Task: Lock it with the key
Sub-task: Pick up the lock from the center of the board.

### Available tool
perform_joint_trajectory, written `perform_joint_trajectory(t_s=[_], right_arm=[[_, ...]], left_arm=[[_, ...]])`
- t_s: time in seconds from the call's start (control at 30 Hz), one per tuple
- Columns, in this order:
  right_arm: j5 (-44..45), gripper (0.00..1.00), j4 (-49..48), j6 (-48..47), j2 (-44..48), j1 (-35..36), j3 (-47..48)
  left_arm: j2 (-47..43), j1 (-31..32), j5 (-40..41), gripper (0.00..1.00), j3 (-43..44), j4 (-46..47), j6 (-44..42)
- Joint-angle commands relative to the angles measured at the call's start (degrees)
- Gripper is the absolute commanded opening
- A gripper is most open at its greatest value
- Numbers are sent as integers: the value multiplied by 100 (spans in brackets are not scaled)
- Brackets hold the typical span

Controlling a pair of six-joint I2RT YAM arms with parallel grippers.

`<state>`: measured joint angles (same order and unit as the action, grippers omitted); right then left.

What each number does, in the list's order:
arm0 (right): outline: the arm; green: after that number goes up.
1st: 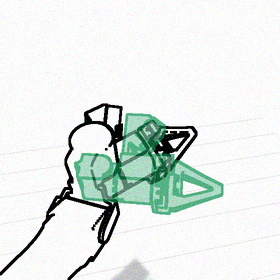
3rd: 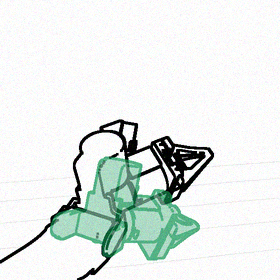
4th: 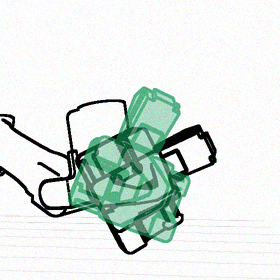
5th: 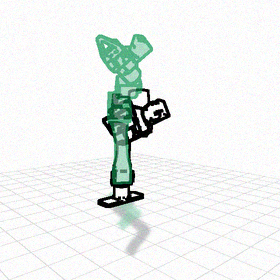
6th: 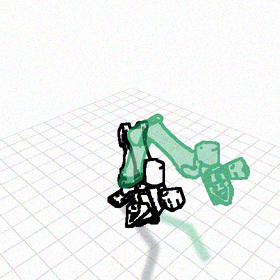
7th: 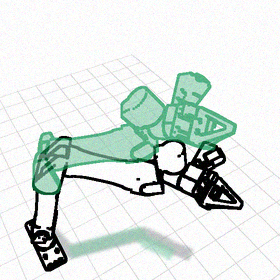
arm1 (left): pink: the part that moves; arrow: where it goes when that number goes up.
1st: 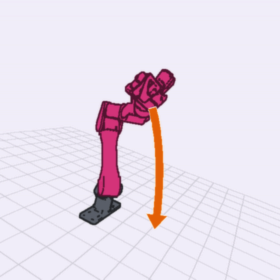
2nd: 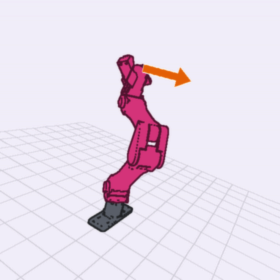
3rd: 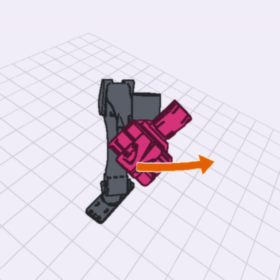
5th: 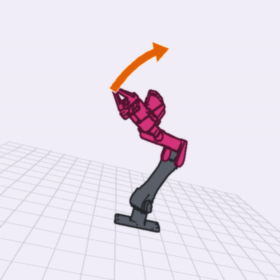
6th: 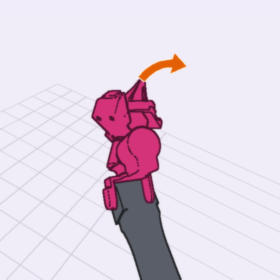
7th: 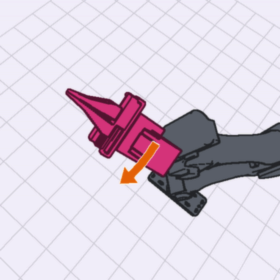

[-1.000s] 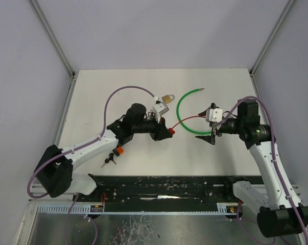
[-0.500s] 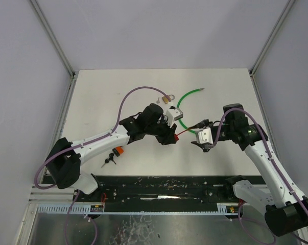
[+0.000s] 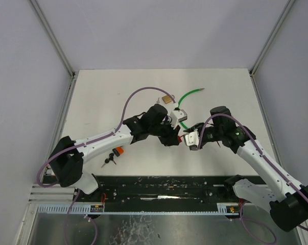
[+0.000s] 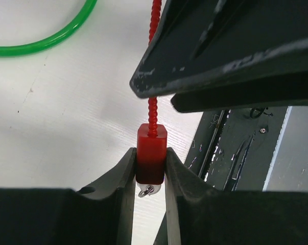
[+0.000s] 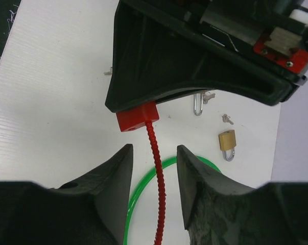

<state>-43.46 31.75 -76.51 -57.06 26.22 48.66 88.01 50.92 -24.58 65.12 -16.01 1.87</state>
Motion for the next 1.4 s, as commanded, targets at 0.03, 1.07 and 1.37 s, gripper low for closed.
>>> perform_joint_trajectory(t_s=[0.03, 1.07, 1.37], right_arm=[[398, 40, -273, 9, -116, 250, -72], [-1167, 0, -2441, 4933, 497, -1319, -10], [-856, 0, -7331, 10562, 533, -2374, -1250]], left_arm=[[-3, 33, -180, 1, 299, 10, -91], [-3451, 7, 1359, 89, -2956, 4283, 990], [-3656, 6, 1190, 96, -4241, 6590, 2490]])
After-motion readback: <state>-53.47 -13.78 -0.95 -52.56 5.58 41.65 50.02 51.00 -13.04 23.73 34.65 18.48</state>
